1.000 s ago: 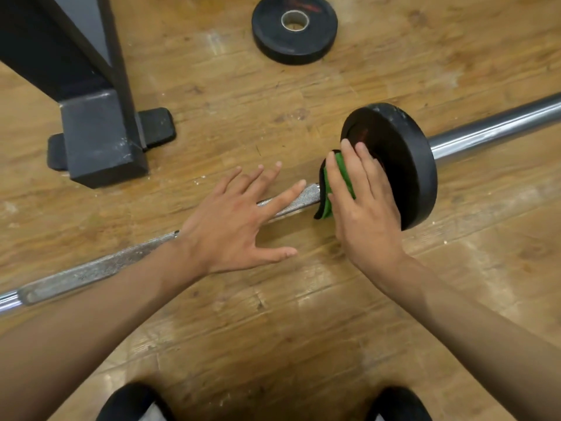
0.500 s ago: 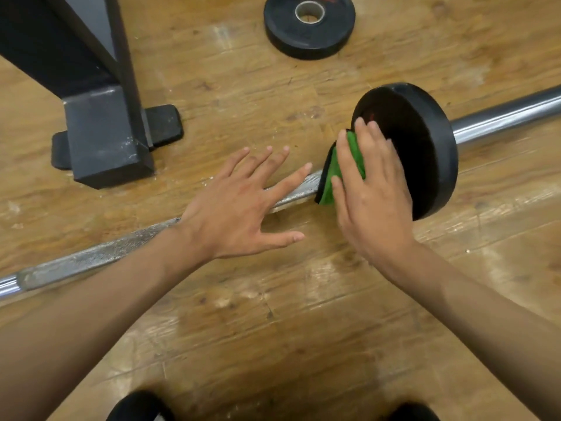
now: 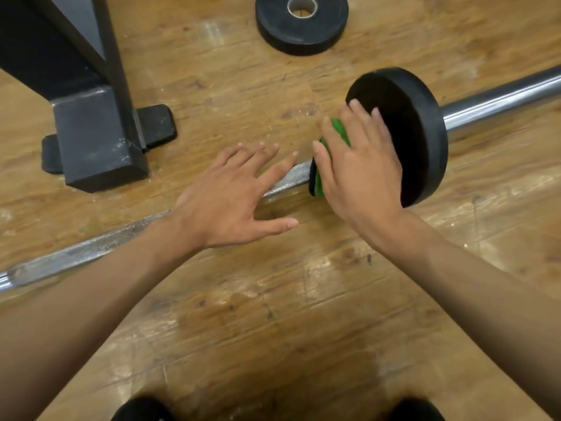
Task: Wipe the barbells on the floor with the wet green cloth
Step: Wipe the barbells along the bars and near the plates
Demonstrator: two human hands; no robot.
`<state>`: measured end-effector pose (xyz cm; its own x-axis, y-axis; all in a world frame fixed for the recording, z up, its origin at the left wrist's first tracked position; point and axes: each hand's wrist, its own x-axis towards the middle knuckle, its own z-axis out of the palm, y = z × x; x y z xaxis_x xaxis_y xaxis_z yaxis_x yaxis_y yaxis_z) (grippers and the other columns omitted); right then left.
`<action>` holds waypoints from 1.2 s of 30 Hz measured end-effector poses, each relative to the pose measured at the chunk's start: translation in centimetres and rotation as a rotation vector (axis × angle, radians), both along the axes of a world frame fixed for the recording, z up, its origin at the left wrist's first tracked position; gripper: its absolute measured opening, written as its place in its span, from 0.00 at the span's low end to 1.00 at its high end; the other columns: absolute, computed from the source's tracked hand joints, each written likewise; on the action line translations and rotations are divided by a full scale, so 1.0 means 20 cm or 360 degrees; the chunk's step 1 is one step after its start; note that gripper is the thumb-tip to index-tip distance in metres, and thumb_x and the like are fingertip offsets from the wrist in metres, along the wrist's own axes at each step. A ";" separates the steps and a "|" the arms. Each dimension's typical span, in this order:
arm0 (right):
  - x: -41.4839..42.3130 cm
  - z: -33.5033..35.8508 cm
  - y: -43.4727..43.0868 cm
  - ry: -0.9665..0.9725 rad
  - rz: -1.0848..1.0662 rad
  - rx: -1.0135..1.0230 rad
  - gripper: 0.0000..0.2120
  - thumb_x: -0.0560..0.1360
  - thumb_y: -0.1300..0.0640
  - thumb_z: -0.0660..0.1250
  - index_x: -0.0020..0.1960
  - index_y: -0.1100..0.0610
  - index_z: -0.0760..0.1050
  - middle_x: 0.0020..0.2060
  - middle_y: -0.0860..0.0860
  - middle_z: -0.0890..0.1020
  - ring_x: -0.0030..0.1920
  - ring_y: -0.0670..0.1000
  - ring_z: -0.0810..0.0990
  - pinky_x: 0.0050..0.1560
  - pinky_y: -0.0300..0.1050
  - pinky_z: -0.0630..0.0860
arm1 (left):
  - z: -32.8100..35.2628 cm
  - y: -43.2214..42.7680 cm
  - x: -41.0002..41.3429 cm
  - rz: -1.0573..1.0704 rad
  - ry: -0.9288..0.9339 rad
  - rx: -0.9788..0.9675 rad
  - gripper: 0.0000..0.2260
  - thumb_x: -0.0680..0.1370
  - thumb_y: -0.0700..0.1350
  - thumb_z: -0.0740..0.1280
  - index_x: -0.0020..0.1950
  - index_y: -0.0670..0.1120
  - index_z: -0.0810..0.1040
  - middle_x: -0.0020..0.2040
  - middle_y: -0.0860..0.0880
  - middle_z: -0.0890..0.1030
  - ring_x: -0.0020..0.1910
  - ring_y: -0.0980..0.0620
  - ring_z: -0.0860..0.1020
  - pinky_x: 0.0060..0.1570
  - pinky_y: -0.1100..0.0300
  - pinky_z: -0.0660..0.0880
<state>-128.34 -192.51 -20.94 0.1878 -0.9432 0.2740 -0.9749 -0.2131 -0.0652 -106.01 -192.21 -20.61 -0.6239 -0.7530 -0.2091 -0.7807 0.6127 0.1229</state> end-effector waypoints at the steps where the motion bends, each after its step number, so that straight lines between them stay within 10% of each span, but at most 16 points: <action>1: 0.01 0.02 -0.05 0.0038 0.0008 0.0022 0.24 0.87 0.49 0.52 0.68 0.60 0.79 0.68 0.61 0.79 0.72 0.60 0.74 0.80 0.54 0.59 | 0.00 0.00 0.00 0.0011 0.0014 0.0014 0.46 0.76 0.79 0.43 0.86 0.52 0.49 0.83 0.42 0.62 0.82 0.42 0.58 0.81 0.45 0.51; 10: -0.01 -0.10 0.16 -0.0138 -0.0019 -0.0292 0.20 0.83 0.65 0.61 0.75 0.64 0.72 0.73 0.61 0.74 0.73 0.62 0.72 0.78 0.57 0.61 | 0.00 0.08 -0.04 0.0000 0.0002 0.0011 0.49 0.76 0.79 0.40 0.85 0.45 0.54 0.78 0.43 0.70 0.80 0.43 0.63 0.81 0.44 0.53; 21: -0.11 -0.04 0.28 0.0050 0.0030 -0.0170 0.19 0.86 0.57 0.57 0.74 0.63 0.73 0.69 0.59 0.78 0.73 0.58 0.73 0.79 0.55 0.63 | 0.01 0.24 -0.08 -0.0021 -0.0014 -0.0070 0.49 0.78 0.77 0.40 0.82 0.41 0.62 0.75 0.42 0.74 0.79 0.43 0.66 0.80 0.41 0.56; 24: -0.02 0.04 0.18 0.0081 -0.0081 -0.0056 0.16 0.81 0.59 0.55 0.54 0.61 0.82 0.48 0.58 0.85 0.50 0.60 0.83 0.54 0.51 0.77 | 0.00 0.30 -0.10 -0.0054 -0.0028 -0.0067 0.49 0.77 0.78 0.41 0.81 0.40 0.63 0.76 0.41 0.72 0.79 0.42 0.65 0.80 0.41 0.56; 27: 0.02 0.13 0.09 0.0270 -0.0180 0.0378 0.14 0.82 0.55 0.60 0.46 0.59 0.81 0.38 0.56 0.83 0.35 0.60 0.79 0.32 0.45 0.65 | 0.01 0.35 -0.12 -0.0064 -0.0040 -0.0086 0.49 0.78 0.77 0.42 0.80 0.39 0.64 0.76 0.40 0.73 0.79 0.41 0.66 0.80 0.41 0.58; 33: -0.06 -0.01 0.46 0.0109 0.0028 -0.0073 0.18 0.87 0.51 0.56 0.62 0.58 0.82 0.58 0.57 0.83 0.59 0.60 0.79 0.66 0.55 0.69 | 0.01 0.43 -0.12 -0.0054 0.0027 -0.0046 0.46 0.80 0.74 0.41 0.81 0.39 0.63 0.77 0.41 0.71 0.80 0.41 0.63 0.80 0.41 0.57; 36: -0.04 -0.07 0.52 -0.0069 0.0110 -0.0290 0.14 0.87 0.56 0.60 0.64 0.59 0.81 0.61 0.55 0.83 0.57 0.57 0.81 0.65 0.53 0.69 | 0.03 0.51 -0.09 0.0089 0.0149 0.0044 0.42 0.83 0.71 0.41 0.82 0.41 0.61 0.79 0.42 0.68 0.82 0.43 0.60 0.82 0.44 0.53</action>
